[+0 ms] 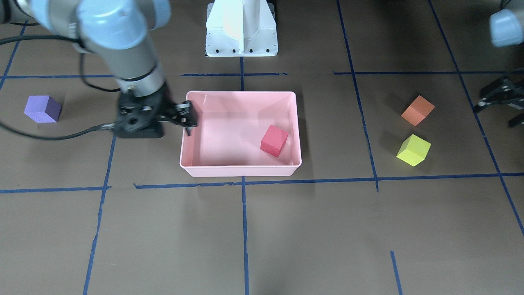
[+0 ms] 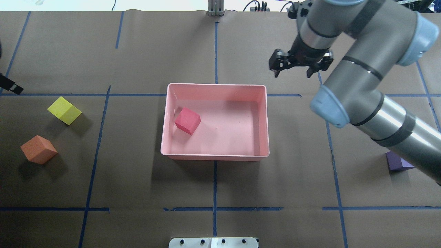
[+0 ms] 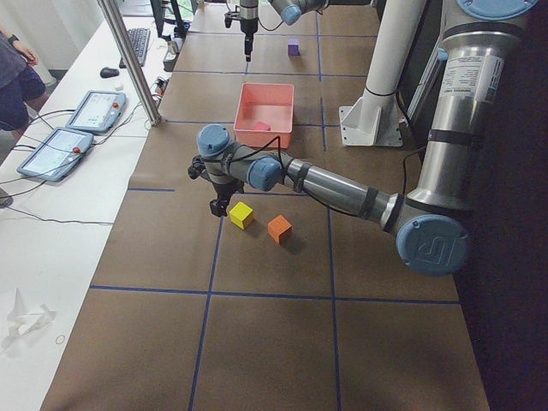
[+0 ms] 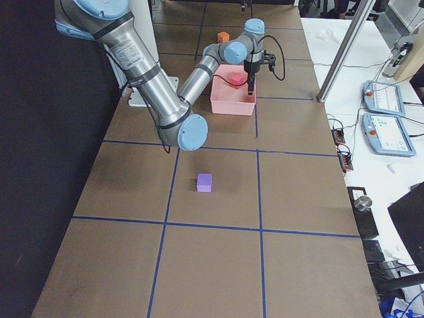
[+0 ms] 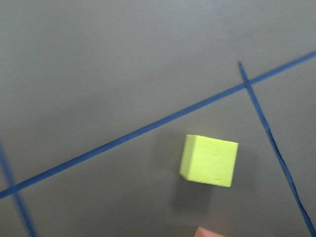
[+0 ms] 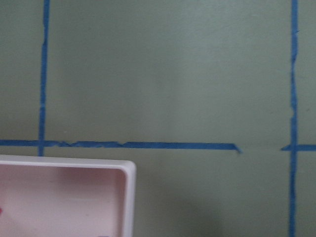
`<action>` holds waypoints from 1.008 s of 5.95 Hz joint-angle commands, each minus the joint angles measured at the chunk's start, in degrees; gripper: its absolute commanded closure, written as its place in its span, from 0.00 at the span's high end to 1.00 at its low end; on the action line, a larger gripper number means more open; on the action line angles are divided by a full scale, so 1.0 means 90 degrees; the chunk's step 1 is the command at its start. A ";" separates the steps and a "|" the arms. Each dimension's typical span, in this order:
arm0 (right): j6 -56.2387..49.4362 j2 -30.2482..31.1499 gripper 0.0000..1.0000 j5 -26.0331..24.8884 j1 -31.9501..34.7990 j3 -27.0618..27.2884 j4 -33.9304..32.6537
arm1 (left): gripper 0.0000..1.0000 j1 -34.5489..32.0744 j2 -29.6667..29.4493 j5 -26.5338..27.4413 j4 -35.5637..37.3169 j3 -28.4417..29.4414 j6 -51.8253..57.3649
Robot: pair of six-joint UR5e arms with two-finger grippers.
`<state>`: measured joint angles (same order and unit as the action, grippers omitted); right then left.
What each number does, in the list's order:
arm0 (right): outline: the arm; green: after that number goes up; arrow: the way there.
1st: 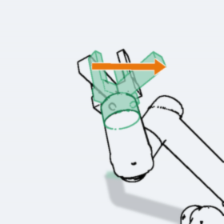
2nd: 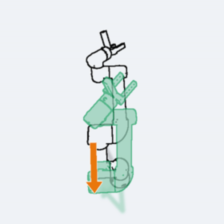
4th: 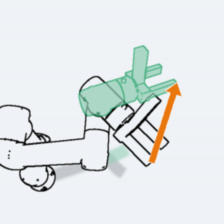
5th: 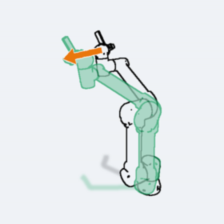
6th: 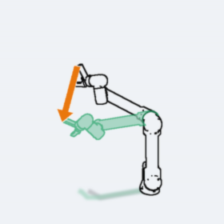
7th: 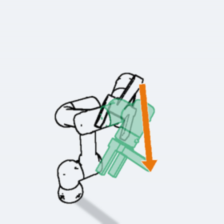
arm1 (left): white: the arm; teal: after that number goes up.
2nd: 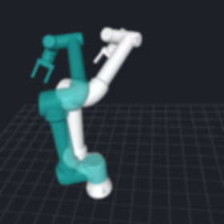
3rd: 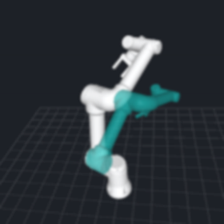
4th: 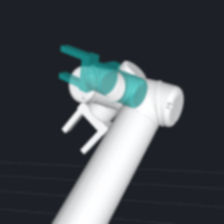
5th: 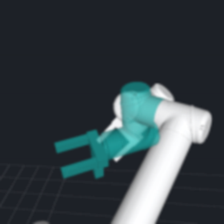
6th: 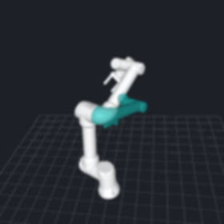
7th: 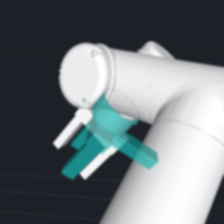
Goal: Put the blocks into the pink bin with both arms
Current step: 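Open the right gripper and withdraw while the left arm reaches toward the yellow cube, then lower the left gripper onto the yellow cube and close on it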
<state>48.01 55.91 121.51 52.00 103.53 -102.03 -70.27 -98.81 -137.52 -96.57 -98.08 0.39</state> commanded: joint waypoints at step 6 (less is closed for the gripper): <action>-0.2424 0.1590 1.00 0.0796 0.1293 0.0567 -0.0001 | 1.00 0.1663 -0.0389 0.0728 -0.2044 0.1386 -0.2123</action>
<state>26.22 69.85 128.66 63.60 108.61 -102.12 -56.76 -102.49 -131.93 -114.95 -85.69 -17.66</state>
